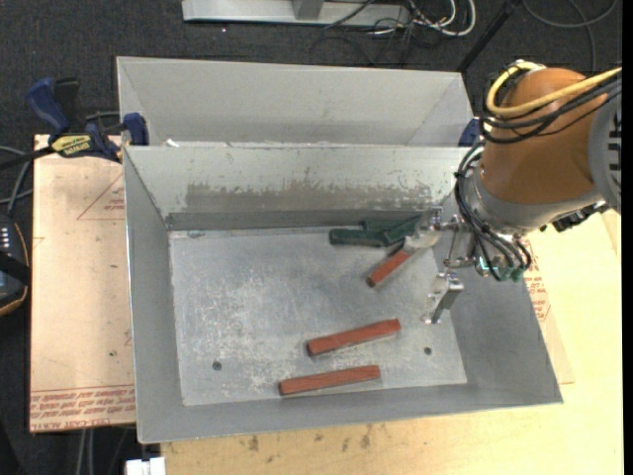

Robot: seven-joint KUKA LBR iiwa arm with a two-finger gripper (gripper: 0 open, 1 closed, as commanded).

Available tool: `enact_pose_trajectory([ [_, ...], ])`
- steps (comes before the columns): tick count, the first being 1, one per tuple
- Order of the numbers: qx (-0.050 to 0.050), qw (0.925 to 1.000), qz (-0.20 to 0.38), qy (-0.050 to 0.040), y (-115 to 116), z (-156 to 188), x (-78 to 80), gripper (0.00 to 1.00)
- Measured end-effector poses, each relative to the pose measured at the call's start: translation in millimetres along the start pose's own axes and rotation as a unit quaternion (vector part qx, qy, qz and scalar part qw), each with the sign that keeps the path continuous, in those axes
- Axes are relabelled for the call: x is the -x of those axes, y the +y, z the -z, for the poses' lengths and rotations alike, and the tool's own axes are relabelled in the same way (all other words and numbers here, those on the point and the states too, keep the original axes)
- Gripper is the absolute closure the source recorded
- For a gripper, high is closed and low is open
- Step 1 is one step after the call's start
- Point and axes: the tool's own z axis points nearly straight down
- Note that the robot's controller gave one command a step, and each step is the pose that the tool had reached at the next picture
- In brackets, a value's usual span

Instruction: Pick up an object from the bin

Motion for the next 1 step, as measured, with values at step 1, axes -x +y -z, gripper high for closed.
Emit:
enact_pose_trajectory([
  [1,0.000,1.0000,0.001,-0.0040,0.2,4.5,1.5,0.00],
])
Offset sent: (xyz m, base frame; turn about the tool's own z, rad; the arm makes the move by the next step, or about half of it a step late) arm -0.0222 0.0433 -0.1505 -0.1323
